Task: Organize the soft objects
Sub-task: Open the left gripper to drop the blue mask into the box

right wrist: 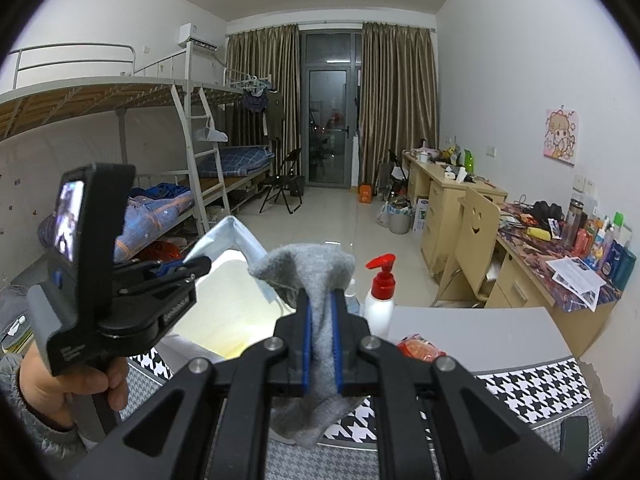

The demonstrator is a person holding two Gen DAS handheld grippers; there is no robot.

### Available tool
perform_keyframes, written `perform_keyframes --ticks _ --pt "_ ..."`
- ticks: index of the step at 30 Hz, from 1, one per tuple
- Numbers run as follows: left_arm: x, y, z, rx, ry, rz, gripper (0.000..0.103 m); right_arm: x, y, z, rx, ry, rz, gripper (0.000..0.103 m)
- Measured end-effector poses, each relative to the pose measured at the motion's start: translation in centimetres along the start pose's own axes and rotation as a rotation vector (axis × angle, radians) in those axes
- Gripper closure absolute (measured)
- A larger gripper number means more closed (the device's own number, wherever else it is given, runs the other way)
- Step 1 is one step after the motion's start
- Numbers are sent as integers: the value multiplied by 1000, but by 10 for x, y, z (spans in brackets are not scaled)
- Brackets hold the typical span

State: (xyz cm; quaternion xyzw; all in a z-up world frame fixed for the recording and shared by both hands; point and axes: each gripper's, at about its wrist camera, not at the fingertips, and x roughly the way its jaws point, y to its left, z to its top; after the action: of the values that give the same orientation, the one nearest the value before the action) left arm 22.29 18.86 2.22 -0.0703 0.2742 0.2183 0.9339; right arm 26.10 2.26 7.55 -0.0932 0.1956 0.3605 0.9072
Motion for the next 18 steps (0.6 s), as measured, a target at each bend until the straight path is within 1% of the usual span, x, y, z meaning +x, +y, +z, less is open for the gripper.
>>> perform_keyframes --ticks 1,2,3,4,6,8,10,14,16,18 --pt "2 0 -1 2 7 5 65 0 0 0 -1 0 0 92" --pt "3 -1 -2 3 9 3 56 0 0 0 -1 0 1 91" --pt "2 -1 -3 2 5 -2 43 0 1 0 -3 -1 1 91" --pt "2 -1 -3 2 -1 -1 39 1 1 0 -4 -1 0 91" --pt "1 -3 -3 9 -9 16 39 1 1 1 -3 0 -2 91" --pt "-1 -3 -3 10 -14 17 35 2 0 1 -1 2 -1 91" --pt "-4 0 -3 2 -22 19 27 3 -1 1 0 4 -1 91" --pt "-12 6 -2 -12 -47 26 19 6 -1 2 0 8 3 91" --pt "-16 9 -2 -21 -56 36 8 8 0 3 -2 9 7 91" --pt "-21 13 -2 -34 -73 40 5 9 1 4 -3 10 17 91"
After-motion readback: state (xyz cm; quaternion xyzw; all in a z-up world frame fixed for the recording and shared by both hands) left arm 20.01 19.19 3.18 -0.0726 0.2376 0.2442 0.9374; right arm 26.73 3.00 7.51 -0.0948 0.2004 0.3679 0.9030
